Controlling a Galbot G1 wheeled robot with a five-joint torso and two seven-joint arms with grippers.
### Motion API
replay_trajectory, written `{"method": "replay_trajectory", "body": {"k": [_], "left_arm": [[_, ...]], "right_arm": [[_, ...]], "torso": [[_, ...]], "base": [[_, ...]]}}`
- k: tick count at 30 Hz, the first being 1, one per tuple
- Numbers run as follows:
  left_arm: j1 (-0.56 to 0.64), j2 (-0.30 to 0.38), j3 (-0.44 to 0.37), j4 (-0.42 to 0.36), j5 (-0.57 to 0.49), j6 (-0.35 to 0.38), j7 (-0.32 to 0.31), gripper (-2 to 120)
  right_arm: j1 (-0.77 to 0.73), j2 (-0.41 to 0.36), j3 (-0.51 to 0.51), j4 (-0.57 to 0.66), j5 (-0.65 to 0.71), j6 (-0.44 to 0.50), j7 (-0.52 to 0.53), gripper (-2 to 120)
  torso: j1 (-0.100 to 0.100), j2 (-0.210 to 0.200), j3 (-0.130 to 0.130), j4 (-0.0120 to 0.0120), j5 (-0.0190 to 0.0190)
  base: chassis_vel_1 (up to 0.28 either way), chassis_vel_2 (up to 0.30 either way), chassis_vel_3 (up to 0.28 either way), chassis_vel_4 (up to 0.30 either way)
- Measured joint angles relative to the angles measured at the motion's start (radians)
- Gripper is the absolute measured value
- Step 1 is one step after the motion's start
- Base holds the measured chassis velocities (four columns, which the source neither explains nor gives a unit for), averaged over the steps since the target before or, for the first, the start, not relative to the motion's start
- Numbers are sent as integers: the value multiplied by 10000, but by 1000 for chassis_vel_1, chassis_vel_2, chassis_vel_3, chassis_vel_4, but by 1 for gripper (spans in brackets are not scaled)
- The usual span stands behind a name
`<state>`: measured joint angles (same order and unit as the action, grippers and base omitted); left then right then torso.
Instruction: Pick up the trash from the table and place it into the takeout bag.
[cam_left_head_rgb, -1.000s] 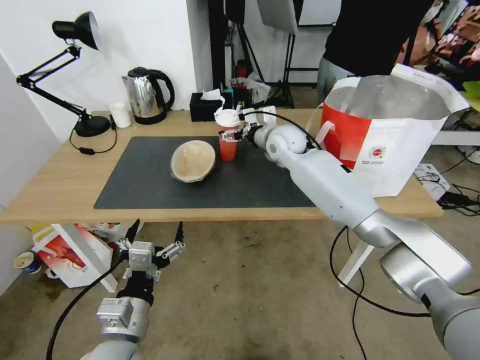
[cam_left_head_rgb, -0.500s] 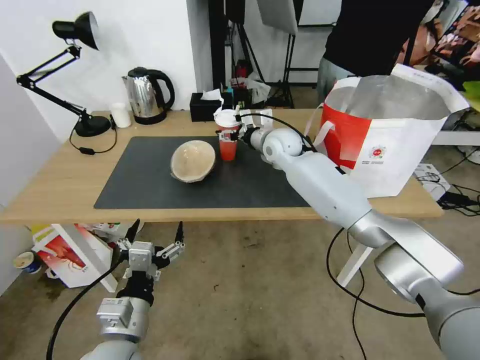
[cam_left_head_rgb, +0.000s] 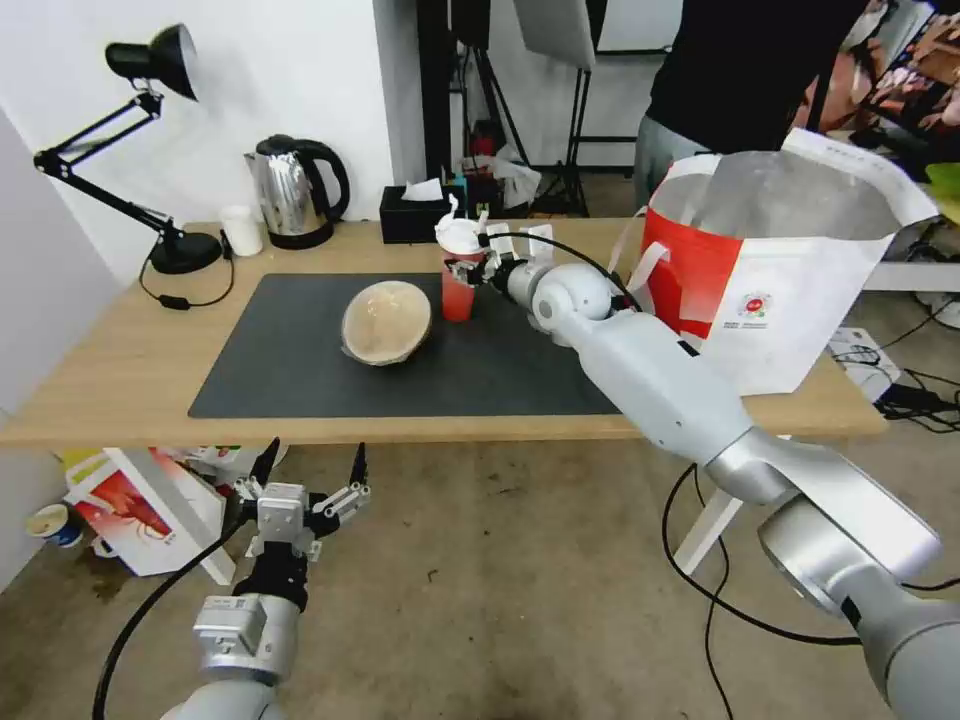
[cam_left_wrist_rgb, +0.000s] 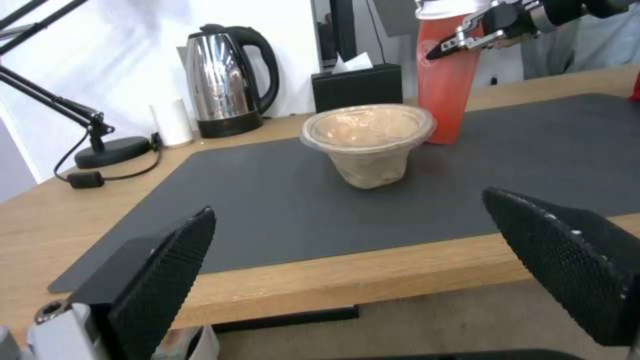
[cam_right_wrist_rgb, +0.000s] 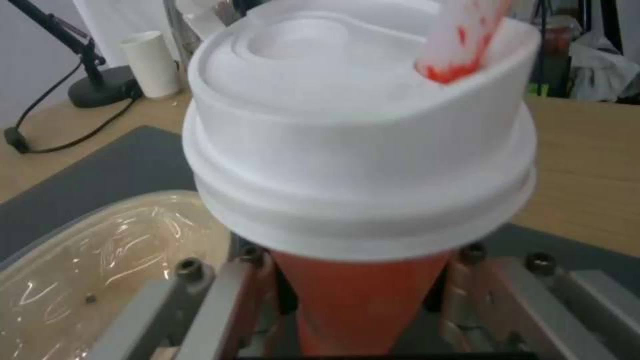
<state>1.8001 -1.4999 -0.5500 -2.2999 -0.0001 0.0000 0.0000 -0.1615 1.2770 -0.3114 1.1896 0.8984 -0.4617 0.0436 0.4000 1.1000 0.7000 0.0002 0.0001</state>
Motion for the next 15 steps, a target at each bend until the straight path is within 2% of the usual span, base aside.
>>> {"method": "replay_trajectory", "body": {"k": [7,15], "left_arm": [[0,0,0,0,0,0,0,100],[0,0,0,0,0,0,0,100]], "right_arm": [[301,-647,137,1075,408,-206,181,13],[862,-1378,240,1954,725,-390,327,10]], "torso": [[0,0,1,-5,-3],[0,0,2,-1,0]], "base": [[0,0,0,0],[0,0,0,0]]}}
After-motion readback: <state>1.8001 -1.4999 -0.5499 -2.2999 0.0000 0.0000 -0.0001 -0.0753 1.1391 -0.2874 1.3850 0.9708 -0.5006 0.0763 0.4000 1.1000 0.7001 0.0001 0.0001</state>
